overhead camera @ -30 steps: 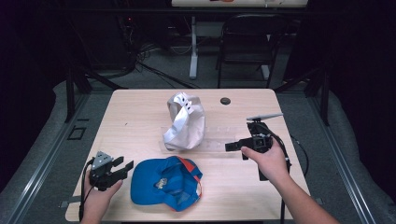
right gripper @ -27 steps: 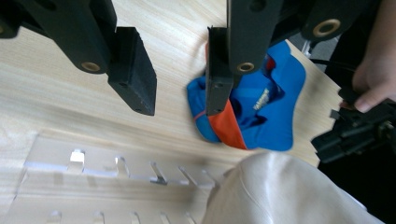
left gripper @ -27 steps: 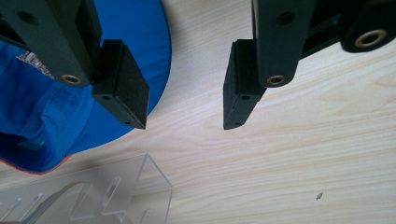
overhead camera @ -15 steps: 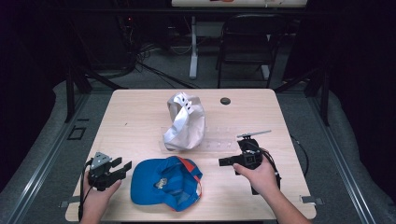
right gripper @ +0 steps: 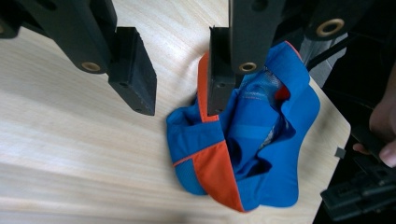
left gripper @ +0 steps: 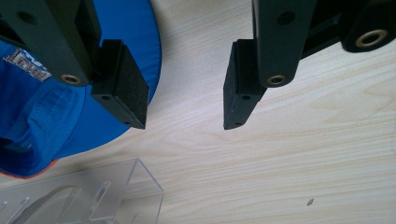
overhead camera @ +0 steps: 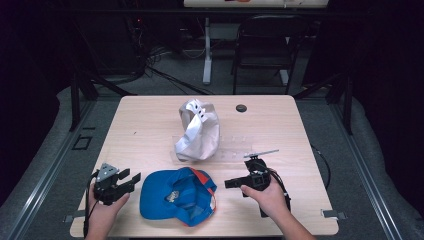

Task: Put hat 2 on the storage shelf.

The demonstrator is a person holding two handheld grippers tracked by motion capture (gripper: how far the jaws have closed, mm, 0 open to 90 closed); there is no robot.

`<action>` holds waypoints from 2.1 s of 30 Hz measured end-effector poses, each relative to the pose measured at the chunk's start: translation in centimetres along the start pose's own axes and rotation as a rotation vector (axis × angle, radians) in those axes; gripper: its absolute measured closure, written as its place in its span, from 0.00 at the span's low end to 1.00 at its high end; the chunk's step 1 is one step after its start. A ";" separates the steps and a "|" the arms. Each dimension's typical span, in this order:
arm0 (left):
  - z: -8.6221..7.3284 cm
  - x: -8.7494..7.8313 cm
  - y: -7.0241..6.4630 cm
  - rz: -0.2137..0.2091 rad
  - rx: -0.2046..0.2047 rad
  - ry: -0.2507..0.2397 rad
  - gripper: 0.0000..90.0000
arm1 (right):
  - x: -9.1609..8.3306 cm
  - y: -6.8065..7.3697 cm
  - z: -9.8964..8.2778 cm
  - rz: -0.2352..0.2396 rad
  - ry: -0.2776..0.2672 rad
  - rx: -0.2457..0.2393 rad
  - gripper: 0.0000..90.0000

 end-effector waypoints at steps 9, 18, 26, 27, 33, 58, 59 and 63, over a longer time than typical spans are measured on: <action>-0.2 -0.3 0.0 0.002 -0.004 -0.008 0.57 | 1.9 0.8 -1.0 0.024 0.043 -0.031 0.68; -1.5 -1.7 0.6 0.040 -0.019 -0.001 0.57 | 3.9 1.4 -2.3 0.090 0.090 -0.044 0.67; -2.6 -3.0 1.3 0.078 -0.036 0.008 0.57 | 5.2 1.5 -2.5 0.128 0.100 -0.037 0.67; -2.7 -3.2 1.3 0.079 -0.039 0.009 0.57 | 5.4 1.4 -2.6 0.126 0.111 -0.040 0.67; -3.2 -3.7 1.7 0.097 -0.045 0.013 0.56 | 6.1 1.3 -3.0 0.133 0.135 -0.042 0.67; -3.1 -3.6 1.7 0.097 -0.036 0.008 0.56 | 5.3 2.3 -3.2 0.263 0.148 0.055 0.86; -3.0 -3.5 1.6 0.095 -0.036 0.005 0.56 | 5.2 2.4 -3.2 0.273 0.152 0.054 0.86; -3.0 -3.5 1.5 0.095 -0.032 0.011 0.56 | 4.8 2.4 -3.0 0.271 0.146 0.071 0.86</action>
Point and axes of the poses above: each handheld gripper's, and its own axes: x roughly forward along the jaws, z roughly out of its top, y roughly to its left, the point moved 10 cm from there along x, roughly forward along the jaws, and after that the axes turned 3 degrees about -z, right-handed, at the moved point
